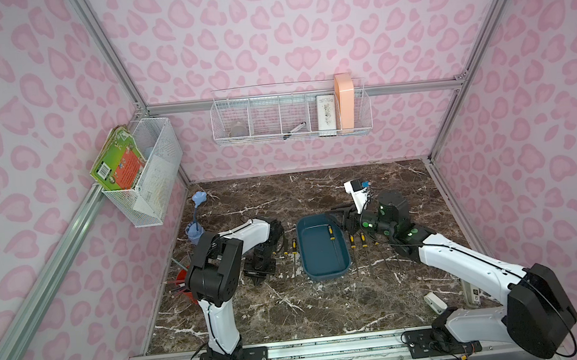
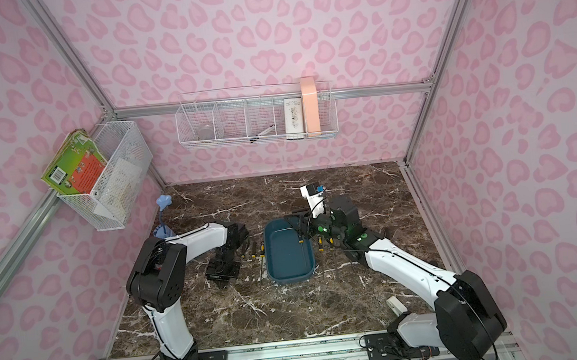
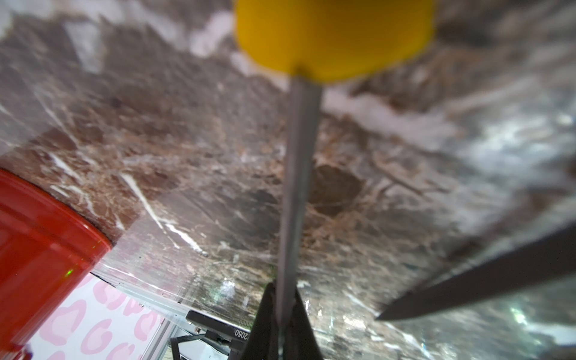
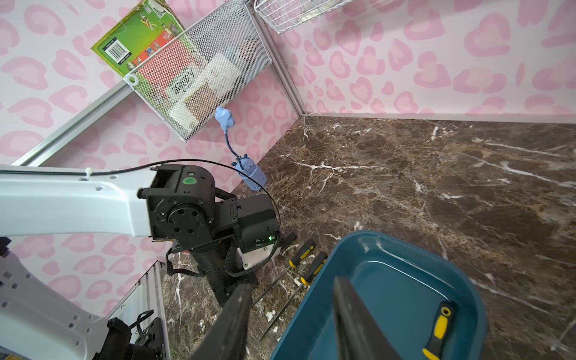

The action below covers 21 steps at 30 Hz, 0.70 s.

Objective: Take the file tool out of the storage box
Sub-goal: Place the file tool at the center of the board.

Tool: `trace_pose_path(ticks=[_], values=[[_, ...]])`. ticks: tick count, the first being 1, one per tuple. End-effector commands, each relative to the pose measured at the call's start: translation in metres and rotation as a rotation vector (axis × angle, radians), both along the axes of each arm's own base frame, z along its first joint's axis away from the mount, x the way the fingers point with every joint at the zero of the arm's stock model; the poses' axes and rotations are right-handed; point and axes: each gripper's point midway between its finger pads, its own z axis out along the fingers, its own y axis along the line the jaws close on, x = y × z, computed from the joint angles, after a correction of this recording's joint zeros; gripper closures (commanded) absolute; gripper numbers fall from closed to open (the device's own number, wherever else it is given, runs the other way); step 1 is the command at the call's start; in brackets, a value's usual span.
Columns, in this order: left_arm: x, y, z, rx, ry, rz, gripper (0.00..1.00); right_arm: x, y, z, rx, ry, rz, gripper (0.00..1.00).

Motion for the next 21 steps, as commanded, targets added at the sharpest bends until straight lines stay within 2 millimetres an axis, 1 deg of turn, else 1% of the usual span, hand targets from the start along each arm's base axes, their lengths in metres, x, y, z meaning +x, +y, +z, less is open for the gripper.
trace_pose_path(ticks=[1,5,7,11,15,18,21], values=[[-0.005,0.003,-0.001,0.016,0.027,0.011,0.98,0.000,0.003,0.001,0.006,0.004,0.013,0.57],[-0.004,0.002,-0.001,0.011,0.020,0.013,0.85,0.002,0.006,-0.003,0.001,0.012,0.018,0.57],[-0.004,0.002,-0.002,0.013,0.015,0.014,0.77,0.003,0.006,-0.004,-0.002,0.018,0.018,0.57],[-0.006,0.003,-0.005,0.021,0.023,0.014,0.75,0.002,0.006,-0.004,-0.002,0.015,0.017,0.57],[-0.006,0.002,0.000,0.022,0.008,0.013,0.72,0.004,0.007,-0.007,-0.008,0.021,0.015,0.57],[-0.001,-0.001,0.011,0.012,-0.045,0.014,0.68,0.008,0.009,-0.017,-0.046,0.037,-0.001,0.57],[0.005,-0.007,0.026,-0.023,-0.122,0.007,0.66,0.019,0.009,-0.039,-0.159,0.059,-0.082,0.58]])
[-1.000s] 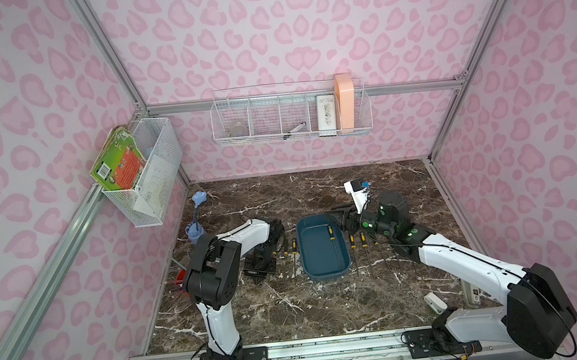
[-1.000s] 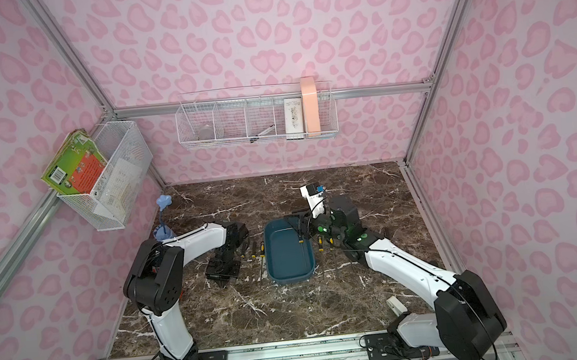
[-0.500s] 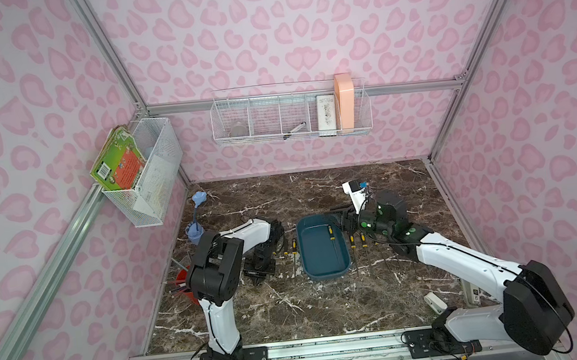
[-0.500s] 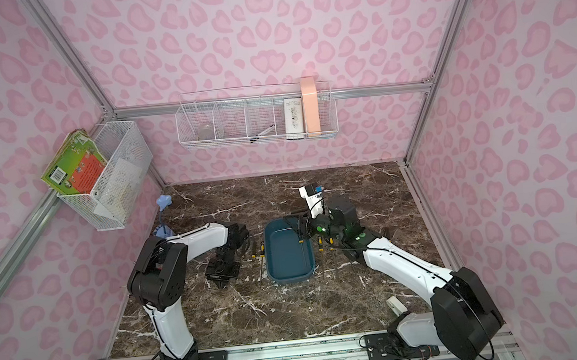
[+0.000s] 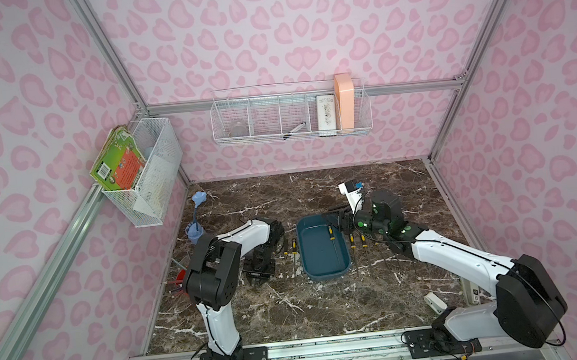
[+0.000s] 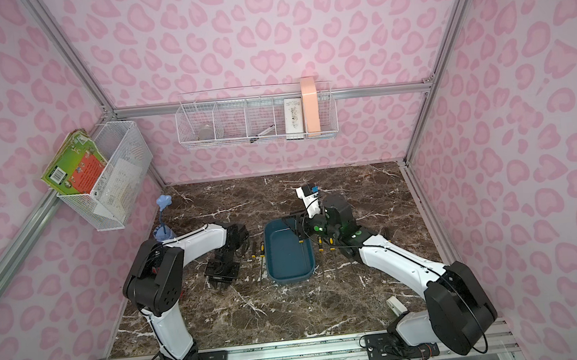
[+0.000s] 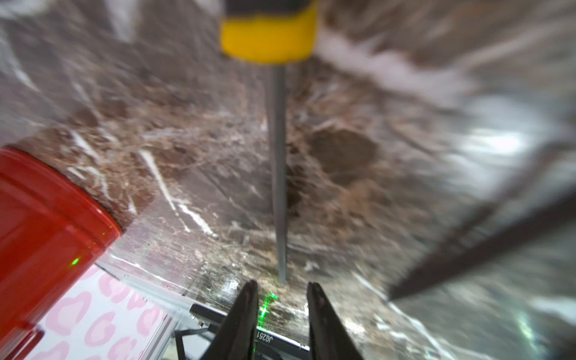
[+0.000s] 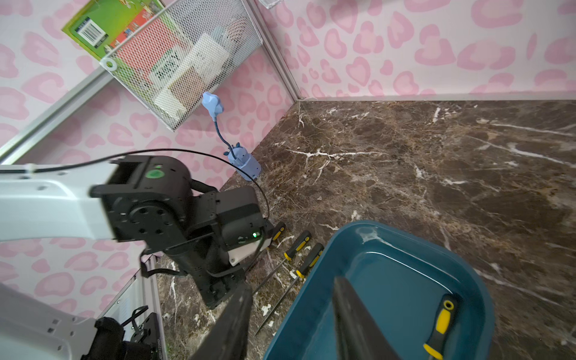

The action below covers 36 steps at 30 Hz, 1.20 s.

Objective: Take the file tool out of the storage box
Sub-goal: Place the file tool at the center of the board, then pick up the file tool from the storage box.

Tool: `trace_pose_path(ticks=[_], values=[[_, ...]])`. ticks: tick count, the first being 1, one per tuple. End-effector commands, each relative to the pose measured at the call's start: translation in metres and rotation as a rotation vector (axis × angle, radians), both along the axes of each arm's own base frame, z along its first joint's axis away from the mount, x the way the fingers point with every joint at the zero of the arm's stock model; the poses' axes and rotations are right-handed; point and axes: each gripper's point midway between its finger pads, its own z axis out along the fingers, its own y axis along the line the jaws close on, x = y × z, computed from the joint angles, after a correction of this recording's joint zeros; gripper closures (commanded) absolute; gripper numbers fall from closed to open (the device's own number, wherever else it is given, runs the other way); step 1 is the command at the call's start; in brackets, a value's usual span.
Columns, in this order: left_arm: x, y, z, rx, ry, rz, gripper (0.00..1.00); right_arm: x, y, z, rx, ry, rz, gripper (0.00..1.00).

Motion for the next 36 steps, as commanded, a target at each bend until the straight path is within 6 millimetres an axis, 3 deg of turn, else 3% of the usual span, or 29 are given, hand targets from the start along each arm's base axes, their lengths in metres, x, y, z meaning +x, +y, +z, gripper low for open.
trace_pose_path(ticks=[1,4,10,15,17,19,30,36], values=[[0.007,-0.005,0.014,-0.027,-0.080,0.007,0.66,0.015,-0.007,-0.026,-0.158,0.012,-0.124,0.59],[0.011,-0.008,0.032,-0.050,-0.171,0.011,0.65,0.030,-0.018,-0.063,-0.396,0.056,-0.278,0.66],[0.024,-0.014,0.066,-0.143,-0.425,0.015,0.63,0.039,-0.015,-0.129,-0.636,0.223,-0.293,0.70],[0.045,-0.083,0.104,-0.605,-0.755,-0.035,0.68,0.043,-0.022,-0.176,-0.839,0.292,-0.338,0.76],[0.041,-0.117,0.117,-0.825,-0.817,-0.143,0.73,0.047,-0.014,-0.181,-0.876,0.306,-0.342,0.75],[0.034,-0.131,0.121,-0.904,-0.815,-0.176,0.74,0.046,-0.011,-0.188,-0.930,0.306,-0.368,0.73],[0.015,-0.132,0.121,-0.896,-0.849,-0.271,0.71,0.048,-0.013,-0.207,-1.102,0.327,-0.482,0.62],[0.010,-0.132,0.124,-0.907,-0.850,-0.284,0.70,0.054,-0.017,-0.197,-1.094,0.306,-0.502,0.59]])
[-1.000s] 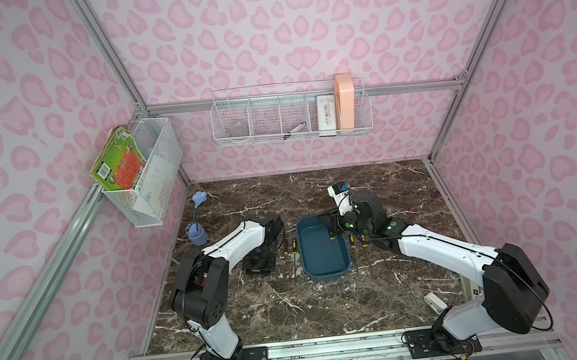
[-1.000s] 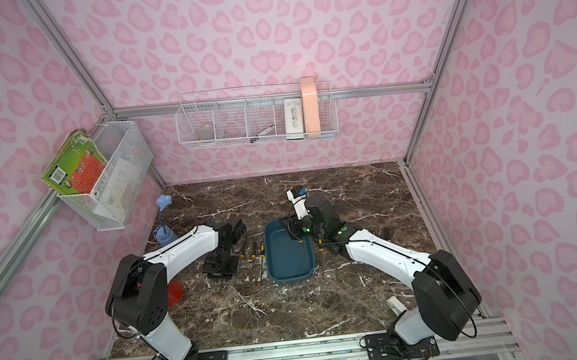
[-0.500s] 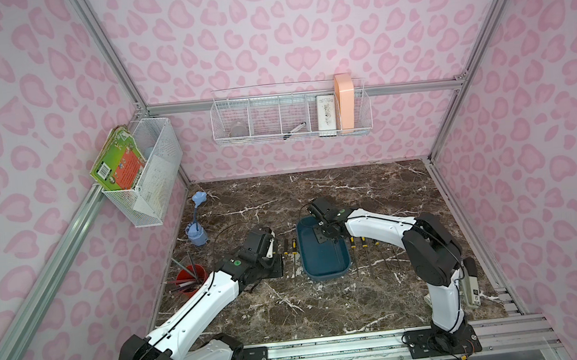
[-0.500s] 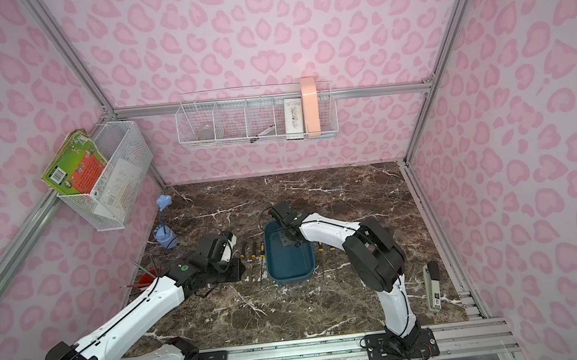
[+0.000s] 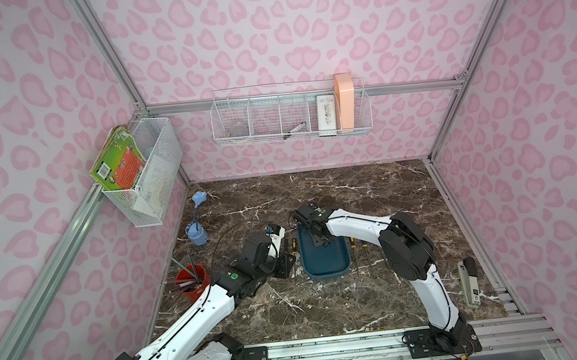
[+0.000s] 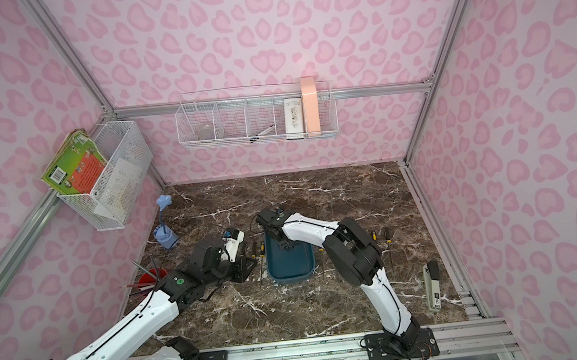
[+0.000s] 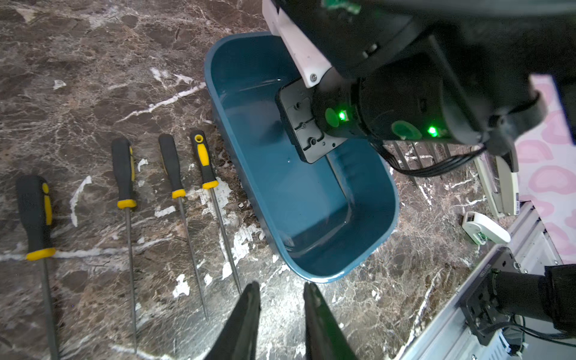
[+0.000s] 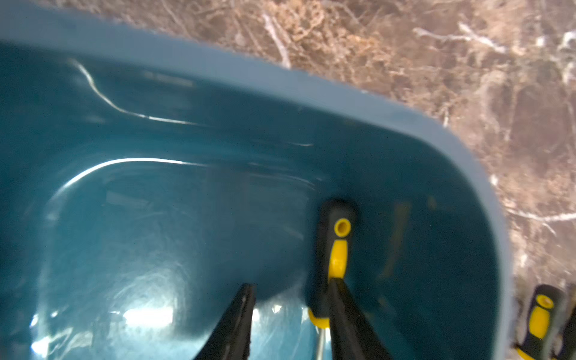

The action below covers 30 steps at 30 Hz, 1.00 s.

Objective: Take the file tool out of the storage box
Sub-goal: Pick up the file tool from the storage box.

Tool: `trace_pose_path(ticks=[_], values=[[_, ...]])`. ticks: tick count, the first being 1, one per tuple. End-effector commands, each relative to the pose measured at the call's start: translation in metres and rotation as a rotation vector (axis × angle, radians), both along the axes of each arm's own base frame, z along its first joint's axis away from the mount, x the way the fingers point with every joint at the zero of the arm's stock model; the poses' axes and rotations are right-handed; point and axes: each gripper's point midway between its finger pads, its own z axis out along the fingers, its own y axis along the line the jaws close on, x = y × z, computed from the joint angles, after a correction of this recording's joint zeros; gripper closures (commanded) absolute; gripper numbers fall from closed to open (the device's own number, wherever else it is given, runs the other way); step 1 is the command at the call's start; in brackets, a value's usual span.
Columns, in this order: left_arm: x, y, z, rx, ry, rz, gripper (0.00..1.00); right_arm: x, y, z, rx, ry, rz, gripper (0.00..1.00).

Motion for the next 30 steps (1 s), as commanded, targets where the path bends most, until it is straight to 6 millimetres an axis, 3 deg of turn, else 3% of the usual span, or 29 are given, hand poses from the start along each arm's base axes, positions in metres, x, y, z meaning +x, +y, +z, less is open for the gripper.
trace_pose_path(ticks=[1,15,26,30], values=[[-0.001,-0.002,0.004,-0.008,-0.024,-0.023,0.70,0.003,-0.007,0.007,-0.025,-0.018,-0.012,0.58],[0.005,-0.011,-0.009,0.008,0.019,-0.046,0.69,0.009,-0.009,-0.013,-0.033,0.021,-0.008,0.58],[0.008,-0.014,-0.014,0.019,0.034,-0.053,0.69,0.000,0.016,-0.022,0.256,0.134,0.100,0.61],[0.008,-0.015,-0.015,0.019,0.036,-0.056,0.69,-0.001,0.014,-0.025,0.262,0.144,0.103,0.66]])
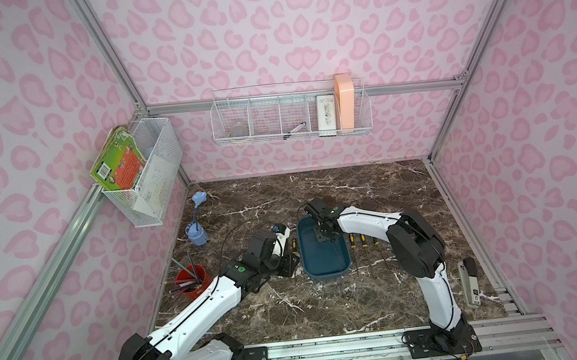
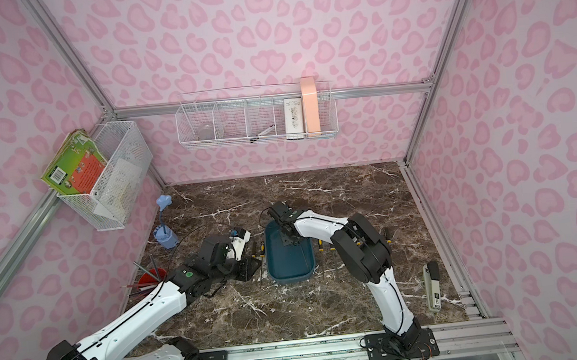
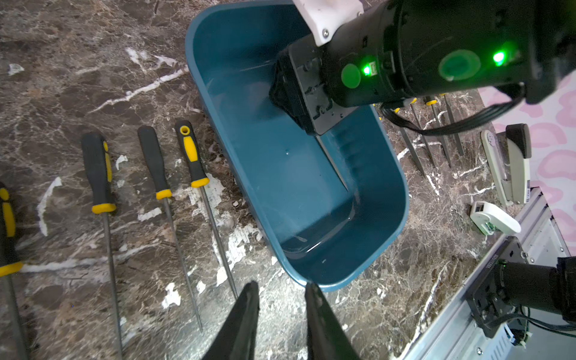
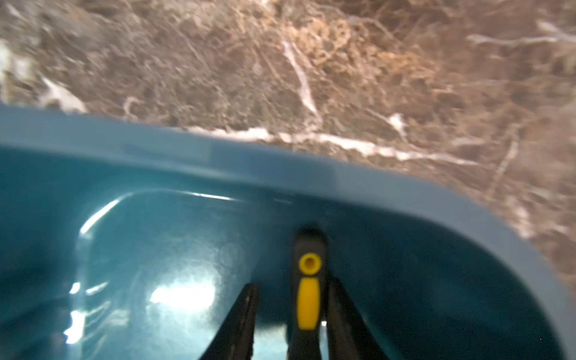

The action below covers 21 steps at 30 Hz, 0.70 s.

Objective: Take the file tool out of the storage box
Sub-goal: Pick up the file tool from the storage box.

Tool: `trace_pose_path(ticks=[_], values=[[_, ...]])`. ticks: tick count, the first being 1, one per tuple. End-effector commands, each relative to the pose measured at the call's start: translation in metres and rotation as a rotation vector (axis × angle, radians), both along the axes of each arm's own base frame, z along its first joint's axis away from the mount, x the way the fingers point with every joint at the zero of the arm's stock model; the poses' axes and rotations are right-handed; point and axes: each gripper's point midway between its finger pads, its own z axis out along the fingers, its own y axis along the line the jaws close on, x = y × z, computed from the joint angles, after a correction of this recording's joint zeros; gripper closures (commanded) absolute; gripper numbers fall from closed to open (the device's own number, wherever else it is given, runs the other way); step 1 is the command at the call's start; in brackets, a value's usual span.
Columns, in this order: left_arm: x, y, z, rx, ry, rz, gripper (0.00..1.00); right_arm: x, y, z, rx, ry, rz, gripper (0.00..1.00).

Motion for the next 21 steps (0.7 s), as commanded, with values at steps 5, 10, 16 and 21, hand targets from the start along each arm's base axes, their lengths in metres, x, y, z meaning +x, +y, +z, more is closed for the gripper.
trace_pose_path(ticks=[5,10,16,21], values=[[0.002,-0.004,0.003,-0.008,-0.014,-0.013,0.68,-0.016,0.005,-0.019,0.033,0.094,0.060,0.73],[0.002,-0.003,0.000,-0.006,-0.005,-0.009,0.60,-0.019,-0.004,-0.028,0.041,0.105,0.043,0.86],[0.002,-0.002,-0.001,0.004,-0.004,-0.004,0.52,-0.010,0.005,-0.007,0.087,0.045,0.056,0.99],[0.003,-0.006,0.005,-0.028,-0.025,-0.011,0.52,0.002,0.019,0.024,0.163,-0.033,0.077,1.00]])
